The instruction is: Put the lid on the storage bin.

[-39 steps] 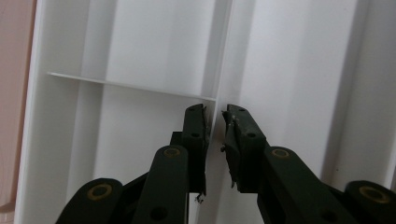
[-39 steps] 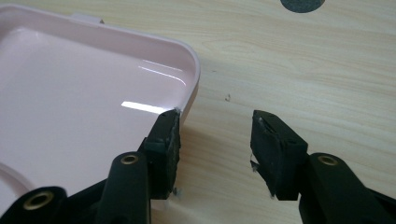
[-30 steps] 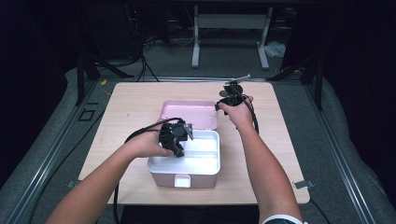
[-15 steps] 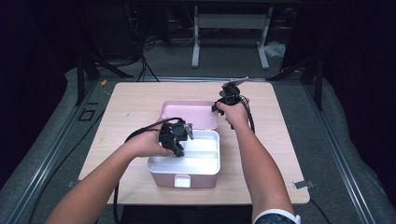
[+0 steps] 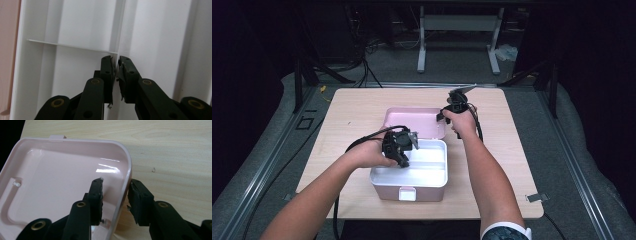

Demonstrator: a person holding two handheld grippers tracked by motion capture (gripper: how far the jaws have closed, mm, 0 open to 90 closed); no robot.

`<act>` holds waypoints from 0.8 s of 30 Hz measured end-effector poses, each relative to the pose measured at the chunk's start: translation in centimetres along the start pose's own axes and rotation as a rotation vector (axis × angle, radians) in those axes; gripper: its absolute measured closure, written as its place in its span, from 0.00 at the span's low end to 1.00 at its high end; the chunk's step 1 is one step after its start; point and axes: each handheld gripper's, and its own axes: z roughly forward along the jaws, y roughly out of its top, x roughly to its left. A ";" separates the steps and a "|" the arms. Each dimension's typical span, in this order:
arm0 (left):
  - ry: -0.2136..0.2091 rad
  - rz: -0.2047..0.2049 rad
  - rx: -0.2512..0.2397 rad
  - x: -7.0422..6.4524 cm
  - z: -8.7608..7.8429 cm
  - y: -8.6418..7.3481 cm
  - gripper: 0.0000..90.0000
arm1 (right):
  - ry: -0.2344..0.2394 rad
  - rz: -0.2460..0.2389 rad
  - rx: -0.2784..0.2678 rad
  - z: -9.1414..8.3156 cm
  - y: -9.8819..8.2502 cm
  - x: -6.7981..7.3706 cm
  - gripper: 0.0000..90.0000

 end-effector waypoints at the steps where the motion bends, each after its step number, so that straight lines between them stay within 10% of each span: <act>1: 0.001 0.001 0.001 0.0 0.0 0.0 0.92 | 0.004 0.004 -0.005 0.0 0.0 0.0 0.73; 24: 0.016 0.028 0.018 -0.2 0.0 0.3 0.96 | -0.024 -0.035 -0.016 -1.1 0.2 0.2 0.82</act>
